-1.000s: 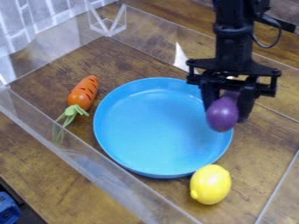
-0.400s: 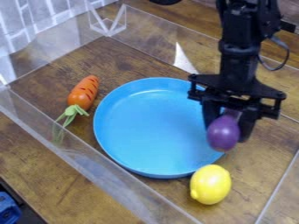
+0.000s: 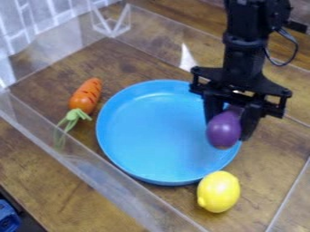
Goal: Put the purple eggplant on the blue tray
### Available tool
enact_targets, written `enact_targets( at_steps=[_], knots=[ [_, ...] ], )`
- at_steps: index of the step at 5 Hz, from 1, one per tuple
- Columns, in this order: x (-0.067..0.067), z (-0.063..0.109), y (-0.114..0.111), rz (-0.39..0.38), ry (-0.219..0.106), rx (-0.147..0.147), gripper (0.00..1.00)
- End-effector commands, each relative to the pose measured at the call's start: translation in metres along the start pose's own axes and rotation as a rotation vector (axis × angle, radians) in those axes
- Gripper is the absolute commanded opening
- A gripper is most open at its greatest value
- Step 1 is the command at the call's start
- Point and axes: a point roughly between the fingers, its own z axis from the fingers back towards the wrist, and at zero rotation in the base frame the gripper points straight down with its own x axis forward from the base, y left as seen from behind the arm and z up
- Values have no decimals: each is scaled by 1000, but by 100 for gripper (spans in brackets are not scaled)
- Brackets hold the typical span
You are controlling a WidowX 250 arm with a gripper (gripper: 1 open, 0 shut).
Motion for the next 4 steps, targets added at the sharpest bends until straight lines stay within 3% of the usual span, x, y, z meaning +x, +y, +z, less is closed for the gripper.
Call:
enact_targets(
  at_steps=[1,2,4],
  knots=[
    [3,44,7,-57,-95,-21,0],
    [1,50,20,-94,-90,-16,0],
    [5,40,27,-121,-81,-20,0]
  ],
)
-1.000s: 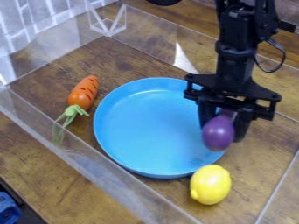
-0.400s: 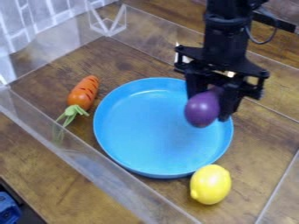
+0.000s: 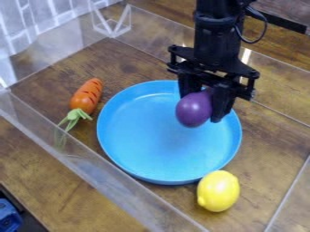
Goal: Put the purple eggplant on the blue tray
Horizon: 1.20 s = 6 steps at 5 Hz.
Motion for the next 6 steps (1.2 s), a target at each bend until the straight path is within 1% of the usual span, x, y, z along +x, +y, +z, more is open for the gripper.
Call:
enact_targets(
  at_steps=[1,2,3,4,5,6],
  knots=[
    [12,16,-1,9,-75,-13,0],
    [15,2,0,25,-74,-15,0],
    [22,-17,2,43,-74,-9,0],
    [26,-26,20,111,-79,2,0],
    [28,-31,37,189,-93,8,0],
    [25,-32,46,259,-102,10,0]
  ],
)
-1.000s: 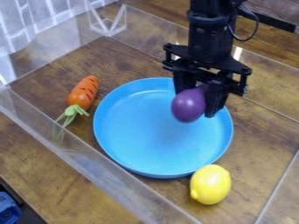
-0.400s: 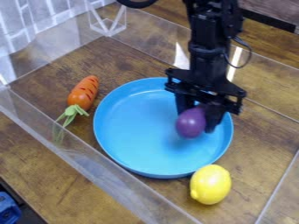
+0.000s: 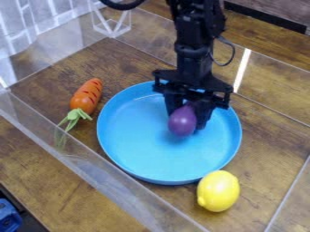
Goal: Put the purple eggplant on the blue tray
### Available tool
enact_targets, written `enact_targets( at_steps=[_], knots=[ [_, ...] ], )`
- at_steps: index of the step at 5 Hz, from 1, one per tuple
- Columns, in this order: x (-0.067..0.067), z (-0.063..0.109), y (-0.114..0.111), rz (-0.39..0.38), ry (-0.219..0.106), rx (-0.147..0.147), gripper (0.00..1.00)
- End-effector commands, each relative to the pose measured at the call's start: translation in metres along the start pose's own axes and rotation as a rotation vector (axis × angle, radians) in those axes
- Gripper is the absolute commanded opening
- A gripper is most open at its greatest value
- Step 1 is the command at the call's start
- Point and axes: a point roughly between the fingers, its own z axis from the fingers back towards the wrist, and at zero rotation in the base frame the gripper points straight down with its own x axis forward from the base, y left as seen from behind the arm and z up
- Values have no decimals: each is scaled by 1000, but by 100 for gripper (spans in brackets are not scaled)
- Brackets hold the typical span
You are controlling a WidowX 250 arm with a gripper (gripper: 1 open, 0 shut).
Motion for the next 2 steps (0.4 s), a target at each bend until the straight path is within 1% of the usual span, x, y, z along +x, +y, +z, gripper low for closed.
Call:
enact_targets(
  at_steps=[1,2],
  knots=[
    [1,23,-6,-68,-46,-33,0],
    [-4,27,-14,-150,-38,-55,0]
  ],
)
